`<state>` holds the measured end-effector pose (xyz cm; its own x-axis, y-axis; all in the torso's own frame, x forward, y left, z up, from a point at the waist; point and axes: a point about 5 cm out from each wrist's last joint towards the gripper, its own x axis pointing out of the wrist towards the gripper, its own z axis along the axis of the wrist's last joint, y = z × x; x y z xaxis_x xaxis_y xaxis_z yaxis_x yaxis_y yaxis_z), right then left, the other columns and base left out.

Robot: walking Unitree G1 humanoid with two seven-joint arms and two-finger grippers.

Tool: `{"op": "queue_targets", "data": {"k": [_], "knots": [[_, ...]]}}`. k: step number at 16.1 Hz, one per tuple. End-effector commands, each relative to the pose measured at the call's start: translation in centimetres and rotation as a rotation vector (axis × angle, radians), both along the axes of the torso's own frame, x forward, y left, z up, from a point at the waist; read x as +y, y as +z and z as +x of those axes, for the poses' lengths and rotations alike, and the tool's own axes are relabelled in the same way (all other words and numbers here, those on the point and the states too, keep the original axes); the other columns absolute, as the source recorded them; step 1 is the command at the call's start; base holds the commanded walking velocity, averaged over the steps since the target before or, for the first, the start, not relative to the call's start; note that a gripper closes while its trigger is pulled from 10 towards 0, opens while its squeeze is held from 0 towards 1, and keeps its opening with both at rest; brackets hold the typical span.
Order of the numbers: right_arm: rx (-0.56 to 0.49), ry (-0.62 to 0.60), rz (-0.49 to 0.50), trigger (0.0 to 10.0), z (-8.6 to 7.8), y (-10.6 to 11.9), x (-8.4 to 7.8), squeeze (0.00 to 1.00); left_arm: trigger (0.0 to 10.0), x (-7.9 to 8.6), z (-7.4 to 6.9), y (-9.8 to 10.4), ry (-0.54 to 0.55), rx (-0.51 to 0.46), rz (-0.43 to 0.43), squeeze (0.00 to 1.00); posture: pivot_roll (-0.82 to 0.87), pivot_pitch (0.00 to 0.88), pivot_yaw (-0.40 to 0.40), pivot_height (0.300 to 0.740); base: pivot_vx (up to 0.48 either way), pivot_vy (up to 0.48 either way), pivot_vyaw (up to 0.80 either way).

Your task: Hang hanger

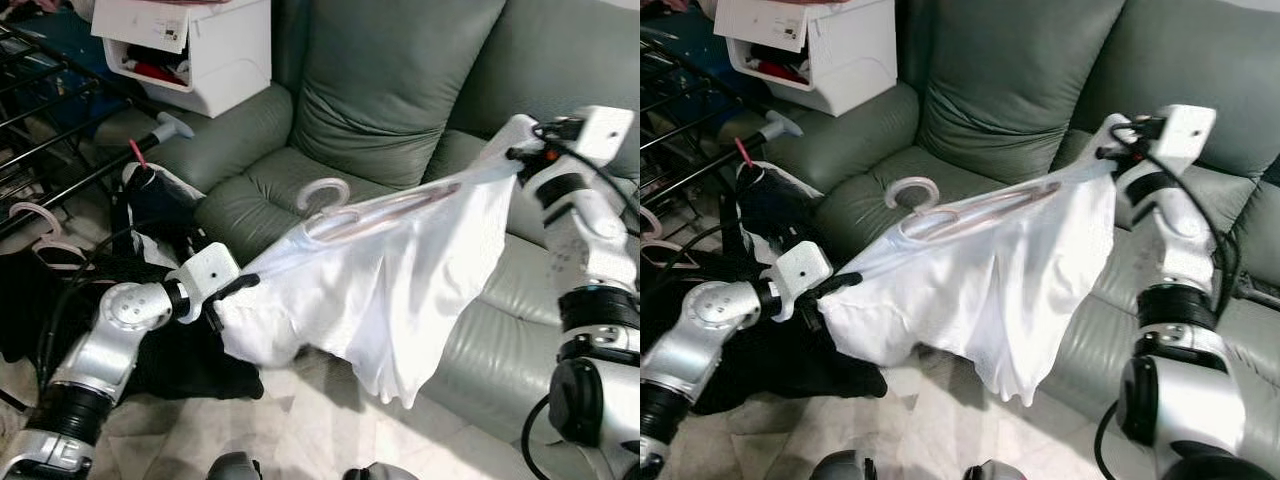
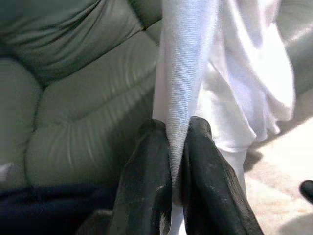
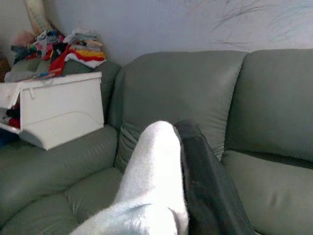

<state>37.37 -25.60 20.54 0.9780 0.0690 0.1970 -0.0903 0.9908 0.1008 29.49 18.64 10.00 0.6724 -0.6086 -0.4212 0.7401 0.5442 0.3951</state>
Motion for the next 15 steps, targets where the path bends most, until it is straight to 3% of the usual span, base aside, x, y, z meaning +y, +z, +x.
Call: {"op": "queue_targets", "data": {"k": [1, 3, 4, 6, 8, 10, 11, 12, 15], "knots": [[-0.089, -0.015, -0.017, 0.0, 0.4, 2.3, 0.2, 0.0, 0.0, 1.4, 0.5, -0.3, 0.116, 0.004, 0.027, 0.0, -0.02, 0.0, -0.05, 0.74, 0.0, 0.0, 0.0], [-0.101, -0.02, -0.036, 0.0, 1.2, 2.3, 2.3, 0.0, 0.0, 1.0, 0.8, -0.7, 0.186, -0.013, 0.022, 0.0, -0.02, 0.0, -0.046, 0.74, 0.0, 0.0, 0.0], [-0.117, -0.011, -0.111, 0.0, 1.5, 2.3, 3.9, 0.0, 0.0, 0.7, 1.1, -0.8, 0.229, -0.026, 0.013, 0.0, -0.02, 0.0, -0.045, 0.74, 0.0, 0.0, 0.0], [-0.116, 0.01, -0.096, 0.0, 1.8, 2.0, 5.3, 0.0, 0.0, 0.4, 1.1, -1.0, 0.234, -0.042, 0.027, 0.0, -0.02, 0.0, -0.043, 0.74, 0.0, 0.0, 0.0], [-0.11, 0.067, -0.134, 0.0, 2.1, 1.5, 8.1, 0.0, 0.0, -0.2, 1.2, -1.4, 0.277, -0.042, -0.008, 0.0, -0.02, 0.0, -0.039, 0.74, 0.0, 0.0, 0.0], [-0.128, 0.091, -0.261, 0.0, 1.9, 1.0, 8.8, 0.0, 0.0, -0.8, 0.9, -1.0, 0.248, -0.047, -0.069, 0.0, -0.01, 0.0, -0.039, 0.74, 0.0, 0.0, 0.0], [-0.108, 0.046, -0.273, 0.0, 1.8, 0.6, 7.7, 0.0, 0.0, -0.8, 0.6, -0.8, 0.209, -0.042, -0.099, 0.0, -0.01, 0.0, -0.039, 0.74, 0.0, 0.0, 0.0], [-0.081, -0.06, -0.315, 0.0, 1.6, 0.3, 5.3, 0.0, 0.0, -0.4, 0.1, -0.7, 0.166, -0.038, -0.115, 0.0, -0.01, 0.0, -0.039, 0.74, 0.0, 0.0, 0.0], [-0.057, -0.238, -0.415, 0.0, 0.6, 0.2, 0.7, 0.0, 0.0, 1.0, -0.8, -0.3, 0.102, -0.037, -0.108, 0.0, -0.01, 0.0, -0.042, 0.74, 0.0, 0.0, 0.0]]}}
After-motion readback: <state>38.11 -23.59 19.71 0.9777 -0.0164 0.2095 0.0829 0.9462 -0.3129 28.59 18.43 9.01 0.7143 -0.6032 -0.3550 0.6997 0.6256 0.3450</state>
